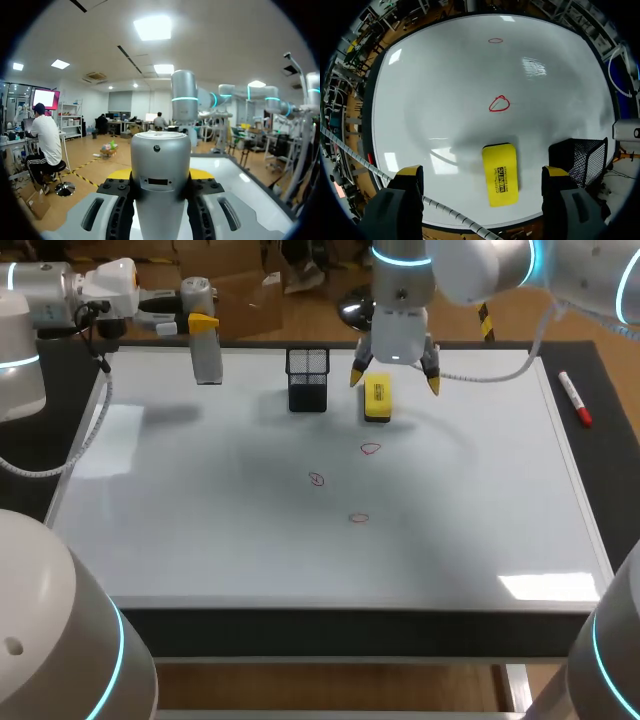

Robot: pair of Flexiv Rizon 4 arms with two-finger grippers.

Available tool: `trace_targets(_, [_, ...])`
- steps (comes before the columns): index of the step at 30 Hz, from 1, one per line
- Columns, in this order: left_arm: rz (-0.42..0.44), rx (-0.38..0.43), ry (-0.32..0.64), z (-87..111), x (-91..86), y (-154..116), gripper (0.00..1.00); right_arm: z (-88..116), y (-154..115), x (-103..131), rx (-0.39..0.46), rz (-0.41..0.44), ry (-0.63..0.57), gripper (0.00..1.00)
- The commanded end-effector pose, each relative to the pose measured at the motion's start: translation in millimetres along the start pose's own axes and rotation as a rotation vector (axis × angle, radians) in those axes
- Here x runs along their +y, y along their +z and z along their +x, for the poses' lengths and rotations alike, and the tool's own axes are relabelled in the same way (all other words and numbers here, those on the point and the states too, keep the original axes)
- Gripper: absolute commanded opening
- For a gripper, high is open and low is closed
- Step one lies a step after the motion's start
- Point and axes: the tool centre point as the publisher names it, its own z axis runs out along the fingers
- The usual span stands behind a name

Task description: Pick up the inspection probe, press it on each red-marked spot on the whiteboard one by one, put down the probe, pick up the eraser, and wipe off all the red marks.

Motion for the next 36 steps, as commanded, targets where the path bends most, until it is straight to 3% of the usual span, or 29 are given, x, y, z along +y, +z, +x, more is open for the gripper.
trace_targets(1, [-0.001,0.001,0.000,-0.3,-1.3,0,0.00,-10,8,-13,0.006,-0.027,-0.009,1.00])
trace_targets(13, [-0.001,0.001,0.000,-0.3,-1.3,0,0.00,-22,19,-20,0.007,-0.072,-0.017,1.00])
trace_targets(35, [-0.001,0.001,0.000,-0.3,-1.3,0,0.00,-26,30,-16,-0.010,-0.114,-0.041,1.00])
trace_targets(36, [-0.001,0.001,0.000,-0.3,-1.3,0,0.00,-26,30,-16,-0.010,-0.115,-0.041,0.96])
